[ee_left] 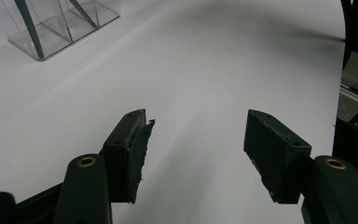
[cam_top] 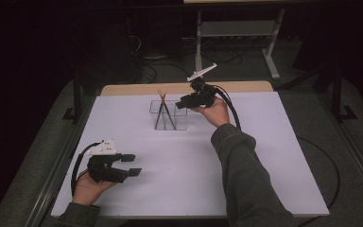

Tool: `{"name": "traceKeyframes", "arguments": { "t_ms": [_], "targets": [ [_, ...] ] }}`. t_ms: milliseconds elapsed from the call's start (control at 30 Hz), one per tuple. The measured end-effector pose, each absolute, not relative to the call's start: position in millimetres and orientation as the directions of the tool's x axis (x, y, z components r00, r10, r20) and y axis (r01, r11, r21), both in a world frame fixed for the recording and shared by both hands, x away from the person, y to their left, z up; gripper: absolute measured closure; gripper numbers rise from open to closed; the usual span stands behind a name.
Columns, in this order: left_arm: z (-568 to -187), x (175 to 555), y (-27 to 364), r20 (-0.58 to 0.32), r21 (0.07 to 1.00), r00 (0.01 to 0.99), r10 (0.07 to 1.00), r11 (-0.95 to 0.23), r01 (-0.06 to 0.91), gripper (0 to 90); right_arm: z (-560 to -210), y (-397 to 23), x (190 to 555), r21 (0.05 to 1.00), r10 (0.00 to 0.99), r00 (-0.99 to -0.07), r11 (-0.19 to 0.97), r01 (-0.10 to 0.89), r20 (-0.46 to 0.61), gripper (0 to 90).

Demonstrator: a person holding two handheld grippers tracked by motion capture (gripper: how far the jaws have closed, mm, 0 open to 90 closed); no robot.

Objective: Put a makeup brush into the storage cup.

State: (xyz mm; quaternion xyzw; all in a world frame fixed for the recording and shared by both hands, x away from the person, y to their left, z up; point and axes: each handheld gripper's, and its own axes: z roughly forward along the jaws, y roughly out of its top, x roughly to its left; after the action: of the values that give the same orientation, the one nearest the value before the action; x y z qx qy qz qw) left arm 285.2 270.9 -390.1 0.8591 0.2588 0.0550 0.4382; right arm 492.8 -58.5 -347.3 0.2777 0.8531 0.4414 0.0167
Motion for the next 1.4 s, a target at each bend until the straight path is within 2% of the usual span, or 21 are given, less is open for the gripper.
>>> {"name": "traceKeyframes", "arguments": {
  "t_ms": [567,1400],
  "targets": [
    [-392,284,268,-0.152,0.778,0.849,0.506,-0.469,0.419,37.6,-347,-71,482,0.773,0.488,-0.847,0.448,0.45,0.211,46.8],
    [-392,284,266,-0.144,0.772,0.851,0.505,-0.481,0.416,35.3,-348,-89,464,0.776,0.494,-0.843,0.439,0.453,0.213,39.7]
  ]
}}
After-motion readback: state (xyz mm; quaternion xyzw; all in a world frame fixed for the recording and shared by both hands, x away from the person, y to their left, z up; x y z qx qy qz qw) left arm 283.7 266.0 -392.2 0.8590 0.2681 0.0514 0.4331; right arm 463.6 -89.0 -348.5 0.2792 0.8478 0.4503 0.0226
